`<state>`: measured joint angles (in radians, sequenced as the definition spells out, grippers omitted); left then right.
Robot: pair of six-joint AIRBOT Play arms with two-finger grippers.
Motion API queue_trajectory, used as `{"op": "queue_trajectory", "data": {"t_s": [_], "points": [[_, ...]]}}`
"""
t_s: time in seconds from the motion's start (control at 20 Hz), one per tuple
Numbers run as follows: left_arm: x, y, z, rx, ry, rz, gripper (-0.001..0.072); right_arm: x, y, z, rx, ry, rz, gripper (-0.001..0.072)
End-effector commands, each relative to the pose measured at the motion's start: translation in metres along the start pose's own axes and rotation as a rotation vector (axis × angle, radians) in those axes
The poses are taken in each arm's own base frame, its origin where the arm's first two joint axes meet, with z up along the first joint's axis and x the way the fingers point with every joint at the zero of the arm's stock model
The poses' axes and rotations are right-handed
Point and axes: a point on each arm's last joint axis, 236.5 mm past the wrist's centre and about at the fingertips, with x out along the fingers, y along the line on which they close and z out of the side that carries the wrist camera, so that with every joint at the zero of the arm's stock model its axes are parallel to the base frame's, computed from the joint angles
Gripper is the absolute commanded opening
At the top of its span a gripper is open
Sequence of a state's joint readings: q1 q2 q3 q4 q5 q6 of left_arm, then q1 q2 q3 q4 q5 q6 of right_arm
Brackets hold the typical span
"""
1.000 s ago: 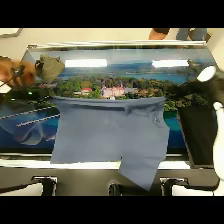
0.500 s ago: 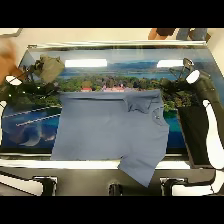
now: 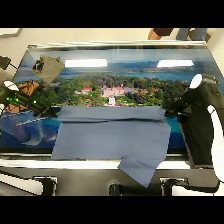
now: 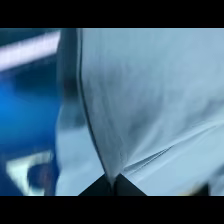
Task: Fold the shirts.
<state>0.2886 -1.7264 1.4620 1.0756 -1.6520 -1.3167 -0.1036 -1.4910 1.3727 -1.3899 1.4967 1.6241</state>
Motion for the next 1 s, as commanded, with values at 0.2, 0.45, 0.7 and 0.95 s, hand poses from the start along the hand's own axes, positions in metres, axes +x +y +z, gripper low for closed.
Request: {"op": "queue_trajectory", "data": {"t_s": [0.2, 0.45, 0.7, 0.95], "points": [[0.023, 0.028, -0.019, -0.03, 0.072, 0.057, 0.0028, 0.041, 0.003, -0.053, 0.089, 0.193, 0.042, 0.004], [0.026, 0.029, -0.019, -0.02, 0.08, 0.053, 0.003, 0.059, -0.001, -0.059, 0.119, 0.2, 0.036, 0.0042], [0.007, 0.024, -0.03, -0.054, 0.075, 0.034, 0.0333, 0.041, -0.004, -0.052, 0.057, 0.168, 0.018, 0.043], [0.003, 0.038, -0.082, -0.141, 0.032, 0.085, 0.0432, 0.014, -0.039, -0.075, 0.127, 0.191, 0.018, 0.0427]]}}
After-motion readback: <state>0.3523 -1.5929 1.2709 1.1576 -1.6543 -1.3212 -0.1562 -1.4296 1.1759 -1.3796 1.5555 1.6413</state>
